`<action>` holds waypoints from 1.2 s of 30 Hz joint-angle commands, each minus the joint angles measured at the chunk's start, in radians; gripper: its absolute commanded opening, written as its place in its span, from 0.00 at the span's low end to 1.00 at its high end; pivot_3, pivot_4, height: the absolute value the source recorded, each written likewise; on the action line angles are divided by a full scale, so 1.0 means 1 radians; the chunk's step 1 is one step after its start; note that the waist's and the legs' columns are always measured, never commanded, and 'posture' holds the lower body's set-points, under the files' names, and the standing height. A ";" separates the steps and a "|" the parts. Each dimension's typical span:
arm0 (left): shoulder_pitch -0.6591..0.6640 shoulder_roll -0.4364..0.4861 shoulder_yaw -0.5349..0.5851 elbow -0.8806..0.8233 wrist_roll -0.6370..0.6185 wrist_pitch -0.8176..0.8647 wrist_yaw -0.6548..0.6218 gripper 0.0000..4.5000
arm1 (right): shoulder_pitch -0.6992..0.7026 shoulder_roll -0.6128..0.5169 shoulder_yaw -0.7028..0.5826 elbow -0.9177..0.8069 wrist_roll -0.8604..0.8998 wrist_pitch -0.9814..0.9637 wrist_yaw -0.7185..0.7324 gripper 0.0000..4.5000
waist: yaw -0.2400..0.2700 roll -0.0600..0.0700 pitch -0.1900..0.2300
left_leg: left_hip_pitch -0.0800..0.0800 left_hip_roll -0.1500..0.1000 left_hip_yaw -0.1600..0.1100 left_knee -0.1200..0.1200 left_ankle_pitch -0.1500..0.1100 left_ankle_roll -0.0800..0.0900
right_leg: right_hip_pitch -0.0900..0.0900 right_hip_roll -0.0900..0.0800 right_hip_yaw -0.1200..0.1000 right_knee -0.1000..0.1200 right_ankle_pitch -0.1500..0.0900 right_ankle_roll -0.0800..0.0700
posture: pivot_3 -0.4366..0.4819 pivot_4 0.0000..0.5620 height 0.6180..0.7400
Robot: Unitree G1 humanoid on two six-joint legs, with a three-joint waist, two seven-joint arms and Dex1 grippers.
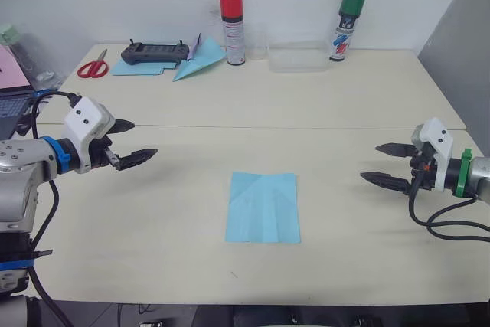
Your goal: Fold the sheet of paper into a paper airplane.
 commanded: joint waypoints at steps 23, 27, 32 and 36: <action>-0.044 -0.006 0.010 0.012 -0.019 0.040 -0.028 1.00 | 0.006 -0.030 -0.035 -0.018 0.003 -0.003 0.016 0.99 | 0.000 0.000 0.000 | 0.000 0.000 0.000 0.000 0.000 0.000 | 0.000 0.000 0.000 0.000 0.001 -0.002 | 0.48 0.27 1.00; -0.057 -0.008 0.009 -0.012 -0.040 0.061 -0.043 1.00 | 0.026 -0.023 -0.039 -0.040 0.010 0.004 0.011 0.99 | 0.000 0.000 0.000 | 0.000 0.000 0.000 0.000 0.000 0.000 | 0.000 0.000 0.000 0.000 0.001 -0.002 | 0.48 0.27 1.00; -0.087 -0.028 -0.012 -0.113 -0.106 0.131 -0.075 0.91 | 0.025 -0.019 -0.034 -0.040 0.010 0.002 0.010 1.00 | 0.000 0.000 0.000 | 0.000 0.000 0.000 0.001 0.000 0.000 | 0.000 0.000 0.000 0.000 0.001 -0.002 | 0.48 0.27 1.00; -0.122 -0.074 -0.061 -0.194 -0.139 0.176 -0.067 0.69 | 0.018 -0.009 -0.022 -0.040 0.005 -0.003 0.002 1.00 | 0.000 0.000 0.000 | 0.000 0.000 0.000 0.001 0.000 0.000 | 0.001 0.000 0.000 0.000 0.001 -0.002 | 0.48 0.27 1.00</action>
